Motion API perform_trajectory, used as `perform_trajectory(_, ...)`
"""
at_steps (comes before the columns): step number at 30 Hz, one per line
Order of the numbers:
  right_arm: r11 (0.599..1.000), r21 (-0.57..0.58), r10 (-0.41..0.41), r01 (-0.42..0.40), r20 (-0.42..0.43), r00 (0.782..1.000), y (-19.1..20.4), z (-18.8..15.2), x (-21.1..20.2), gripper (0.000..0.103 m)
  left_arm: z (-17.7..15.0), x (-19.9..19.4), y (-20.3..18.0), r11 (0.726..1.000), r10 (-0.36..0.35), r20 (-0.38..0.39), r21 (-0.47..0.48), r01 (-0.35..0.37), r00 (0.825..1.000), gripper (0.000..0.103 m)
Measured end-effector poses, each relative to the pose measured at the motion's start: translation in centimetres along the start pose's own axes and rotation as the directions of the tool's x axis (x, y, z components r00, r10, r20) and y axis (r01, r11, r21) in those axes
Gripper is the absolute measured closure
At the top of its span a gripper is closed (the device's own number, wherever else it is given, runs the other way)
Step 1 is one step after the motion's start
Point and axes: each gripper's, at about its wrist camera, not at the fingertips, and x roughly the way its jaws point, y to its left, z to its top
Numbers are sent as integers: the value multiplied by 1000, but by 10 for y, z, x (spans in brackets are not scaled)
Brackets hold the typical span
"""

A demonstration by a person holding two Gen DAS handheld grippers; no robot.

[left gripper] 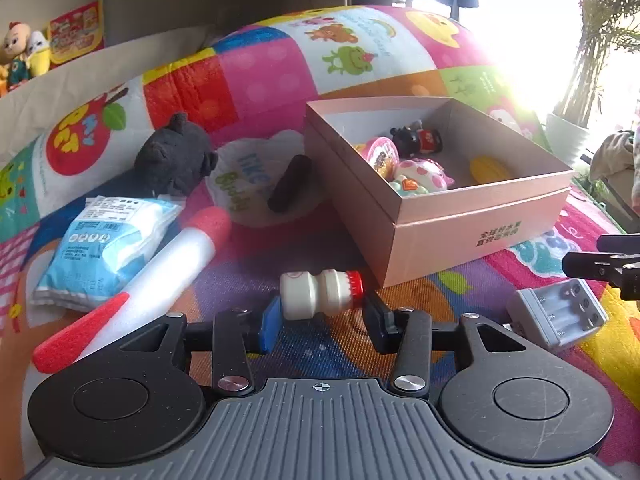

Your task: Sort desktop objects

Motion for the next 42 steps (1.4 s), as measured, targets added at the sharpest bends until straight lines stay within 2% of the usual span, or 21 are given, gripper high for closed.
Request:
perform_trajectory(3, 1000, -19, 10, -10, -3, 1000, 2, -3, -8, 15, -14, -22, 0, 1000, 7, 15, 10, -8, 1000, 55)
perform_trajectory(5, 999, -44, -2, 2, -5, 1000, 4, -5, -12, 25, -25, -35, 2, 1000, -1, 16, -4, 1, 1000, 55)
perform_trajectory(6, 999, -54, -2, 2, -8, 1000, 4, -6, -15, 34, -31, -41, 3, 1000, -7, 16, -14, 7, 1000, 55)
perform_trajectory(8, 997, -72, -9, 8, -15, 1000, 7, -6, -20, 41, -41, -47, 6, 999, 0, 13, -32, 0, 1000, 54)
perform_trajectory(12, 993, -101, 49, -56, -70, 996, 16, -9, -31, 41, -53, -54, 13, 996, 23, 9, -82, -22, 1000, 51)
perform_trajectory(15, 980, -151, 116, -129, -90, 989, 28, -17, -46, 41, -57, -58, 15, 995, 33, 19, -91, -31, 999, 38)
perform_trajectory(16, 975, -176, 122, -135, -81, 989, 32, -18, -51, 41, -58, -58, 17, 994, 28, 20, -102, -26, 999, 38)
perform_trajectory(19, 966, -234, 107, -113, -39, 993, 39, -16, -57, 23, -58, -57, 21, 991, 19, 25, -130, -16, 1000, 32)
perform_trajectory(20, 964, -242, 103, -108, -34, 994, 40, -14, -56, 20, -57, -57, 23, 991, 15, 26, -136, -11, 1000, 31)
perform_trajectory(24, 957, -259, 118, -132, -71, 990, 47, -10, -40, 19, -59, -59, 24, 989, 11, 33, -148, -6, 999, 25)
perform_trajectory(28, 946, -293, 106, -134, -111, 988, 53, -20, -27, 18, -60, -59, 26, 987, 11, 32, -162, -5, 999, 21)
perform_trajectory(31, 940, -332, 49, -76, -91, 995, 50, -26, -27, 18, -59, -59, 27, 987, 10, 30, -162, -5, 999, 18)
perform_trajectory(35, 955, -297, -30, 13, -54, 998, 35, -20, -26, 18, -59, -58, 25, 989, 9, 21, -146, -6, 1000, 15)
perform_trajectory(40, 960, -281, -6, -16, -81, 997, 29, -15, -13, 18, -57, -54, 28, 986, -38, 21, -159, 40, 999, 9)
perform_trajectory(42, 967, -252, 5, -28, -93, 996, 28, -10, -6, 14, -56, -53, 25, 989, -33, 16, -147, 35, 999, 9)
